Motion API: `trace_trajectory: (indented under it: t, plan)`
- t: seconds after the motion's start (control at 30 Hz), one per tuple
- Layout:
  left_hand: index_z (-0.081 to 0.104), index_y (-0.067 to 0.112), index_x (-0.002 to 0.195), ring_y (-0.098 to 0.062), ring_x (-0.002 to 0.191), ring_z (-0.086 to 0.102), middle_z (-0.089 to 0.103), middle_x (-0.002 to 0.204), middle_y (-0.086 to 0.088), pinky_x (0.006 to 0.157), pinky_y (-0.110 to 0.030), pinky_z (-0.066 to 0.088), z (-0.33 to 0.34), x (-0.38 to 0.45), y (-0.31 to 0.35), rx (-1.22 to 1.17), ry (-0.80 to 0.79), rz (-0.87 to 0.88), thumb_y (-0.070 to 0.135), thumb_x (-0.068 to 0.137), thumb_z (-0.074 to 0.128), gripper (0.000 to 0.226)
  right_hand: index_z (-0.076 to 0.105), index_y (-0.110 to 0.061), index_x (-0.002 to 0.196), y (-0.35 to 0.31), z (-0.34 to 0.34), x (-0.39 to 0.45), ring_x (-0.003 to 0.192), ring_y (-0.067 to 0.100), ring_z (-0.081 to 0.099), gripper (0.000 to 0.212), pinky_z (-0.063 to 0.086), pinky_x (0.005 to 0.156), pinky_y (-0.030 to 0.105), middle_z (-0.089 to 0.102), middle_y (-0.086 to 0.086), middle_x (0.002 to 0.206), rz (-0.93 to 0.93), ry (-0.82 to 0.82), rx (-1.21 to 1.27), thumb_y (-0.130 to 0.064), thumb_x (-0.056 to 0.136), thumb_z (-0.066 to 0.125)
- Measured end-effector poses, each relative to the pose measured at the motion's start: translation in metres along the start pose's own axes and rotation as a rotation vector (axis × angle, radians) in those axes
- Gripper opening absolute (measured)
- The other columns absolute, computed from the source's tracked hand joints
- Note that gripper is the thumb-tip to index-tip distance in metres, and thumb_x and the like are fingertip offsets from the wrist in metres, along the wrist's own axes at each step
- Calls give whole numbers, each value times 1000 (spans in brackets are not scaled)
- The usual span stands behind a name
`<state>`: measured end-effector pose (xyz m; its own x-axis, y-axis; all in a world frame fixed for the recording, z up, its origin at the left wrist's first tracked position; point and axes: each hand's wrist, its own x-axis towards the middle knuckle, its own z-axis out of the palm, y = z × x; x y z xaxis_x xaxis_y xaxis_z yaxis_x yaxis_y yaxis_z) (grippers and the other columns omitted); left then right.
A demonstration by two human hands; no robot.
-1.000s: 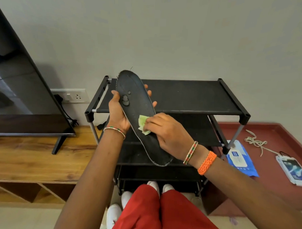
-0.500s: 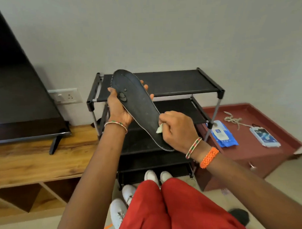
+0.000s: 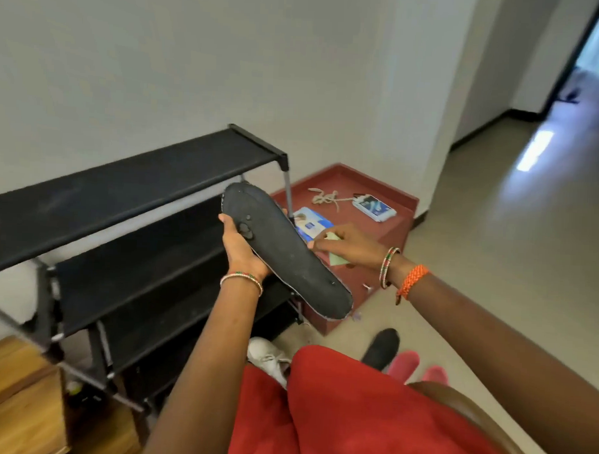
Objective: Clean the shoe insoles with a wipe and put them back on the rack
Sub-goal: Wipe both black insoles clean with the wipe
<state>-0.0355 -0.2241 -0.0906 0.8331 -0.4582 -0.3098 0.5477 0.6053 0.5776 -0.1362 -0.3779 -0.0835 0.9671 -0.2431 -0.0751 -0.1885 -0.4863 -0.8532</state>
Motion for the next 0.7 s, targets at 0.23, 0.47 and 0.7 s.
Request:
trace_trajectory:
  t: [0.23, 0.47, 0.7]
  plan:
    - [59, 12, 126, -25, 108, 62, 64, 120, -10, 97, -40, 48, 3, 38, -103, 235, -118, -288, 46, 93, 47, 49, 57, -8, 69, 92, -23, -1, 45, 1, 48, 19, 36, 41, 14, 52, 0, 59, 211, 215, 204, -12, 85, 65]
    - [61, 16, 98, -16, 76, 65, 68, 89, -3, 67, -33, 55, -27, 71, -185, 785, -81, -581, 16, 95, 50, 11, 64, -8, 71, 211, -4, 3, 55, 6, 60, 12, 48, 54, 21, 67, 8, 65, 462, 511, 308, -12, 81, 70]
    - [50, 15, 85, -17, 69, 56, 55, 88, -6, 55, -32, 49, -91, 97, -264, 1124, 123, -584, 1, 91, 55, 16, 67, -11, 70, 320, 19, 5, 61, 22, 56, 11, 43, 59, 28, 64, 5, 67, 810, 574, 369, -21, 74, 71]
